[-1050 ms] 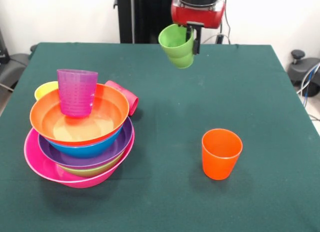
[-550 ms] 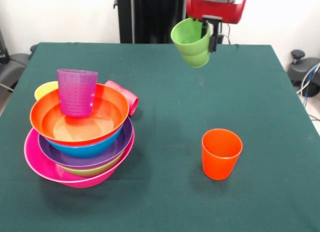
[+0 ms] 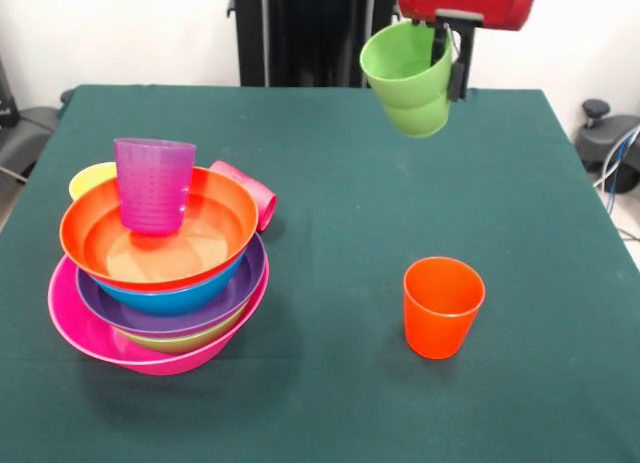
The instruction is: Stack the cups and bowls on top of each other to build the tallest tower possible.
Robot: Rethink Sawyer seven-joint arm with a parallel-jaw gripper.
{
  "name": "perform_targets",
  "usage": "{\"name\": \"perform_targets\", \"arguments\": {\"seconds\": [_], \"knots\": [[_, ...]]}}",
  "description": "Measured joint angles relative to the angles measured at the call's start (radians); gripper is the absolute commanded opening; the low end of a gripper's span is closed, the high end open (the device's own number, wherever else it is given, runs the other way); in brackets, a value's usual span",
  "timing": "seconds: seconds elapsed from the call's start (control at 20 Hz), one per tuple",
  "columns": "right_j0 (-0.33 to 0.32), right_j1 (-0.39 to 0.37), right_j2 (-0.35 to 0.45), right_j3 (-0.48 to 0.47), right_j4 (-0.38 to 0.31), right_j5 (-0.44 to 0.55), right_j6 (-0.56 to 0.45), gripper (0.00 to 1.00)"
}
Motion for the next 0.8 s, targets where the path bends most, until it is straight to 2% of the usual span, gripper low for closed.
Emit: {"name": "perform_targets", "arguments": {"seconds": [0.5, 0.8], "knots": [[0.017, 0.165, -0.04, -0.199, 0.009, 0.004, 0.0, 0.0], [0.024, 0.266, -0.071, -0.279, 0.016, 0.004, 0.0, 0.0]]}}
